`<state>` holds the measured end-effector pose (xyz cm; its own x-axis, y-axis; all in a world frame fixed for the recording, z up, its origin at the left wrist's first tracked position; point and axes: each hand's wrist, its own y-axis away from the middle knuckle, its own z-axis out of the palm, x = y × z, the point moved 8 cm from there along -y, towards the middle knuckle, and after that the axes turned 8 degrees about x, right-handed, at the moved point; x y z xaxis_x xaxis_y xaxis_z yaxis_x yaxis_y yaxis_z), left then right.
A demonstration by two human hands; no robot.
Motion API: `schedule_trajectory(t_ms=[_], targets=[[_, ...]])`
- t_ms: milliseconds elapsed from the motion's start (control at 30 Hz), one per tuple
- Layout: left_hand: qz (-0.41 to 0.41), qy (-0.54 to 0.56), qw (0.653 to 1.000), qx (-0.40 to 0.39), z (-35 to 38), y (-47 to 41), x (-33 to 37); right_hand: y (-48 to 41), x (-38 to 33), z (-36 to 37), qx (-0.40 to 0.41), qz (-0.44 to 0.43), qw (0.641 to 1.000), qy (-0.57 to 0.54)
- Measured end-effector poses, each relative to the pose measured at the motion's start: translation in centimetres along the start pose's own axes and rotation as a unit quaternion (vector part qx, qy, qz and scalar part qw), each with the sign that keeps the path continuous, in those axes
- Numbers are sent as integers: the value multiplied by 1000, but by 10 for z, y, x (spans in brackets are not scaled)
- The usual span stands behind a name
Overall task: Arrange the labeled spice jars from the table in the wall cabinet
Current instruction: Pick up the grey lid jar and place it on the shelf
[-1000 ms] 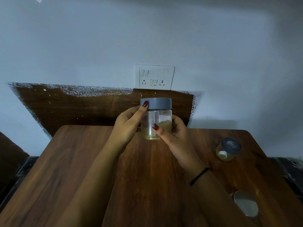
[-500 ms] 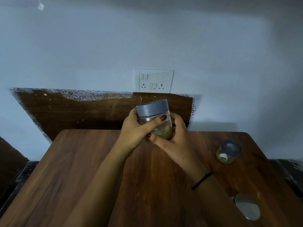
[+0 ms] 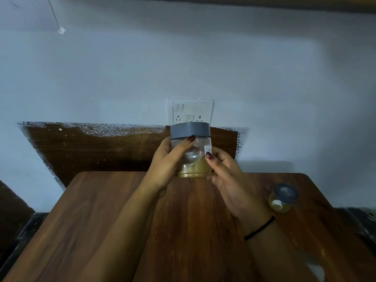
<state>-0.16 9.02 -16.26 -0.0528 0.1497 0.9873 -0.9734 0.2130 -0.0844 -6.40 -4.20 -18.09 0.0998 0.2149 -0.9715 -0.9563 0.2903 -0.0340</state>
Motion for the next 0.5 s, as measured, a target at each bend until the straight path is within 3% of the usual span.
schedule_trajectory(t_ms=[267, 500], targets=[[27, 8, 999, -42, 12, 2, 31, 4, -30, 8, -19, -24, 999, 14], [65, -7, 997, -39, 21, 2, 60, 8, -63, 9, 29, -90, 996, -7]])
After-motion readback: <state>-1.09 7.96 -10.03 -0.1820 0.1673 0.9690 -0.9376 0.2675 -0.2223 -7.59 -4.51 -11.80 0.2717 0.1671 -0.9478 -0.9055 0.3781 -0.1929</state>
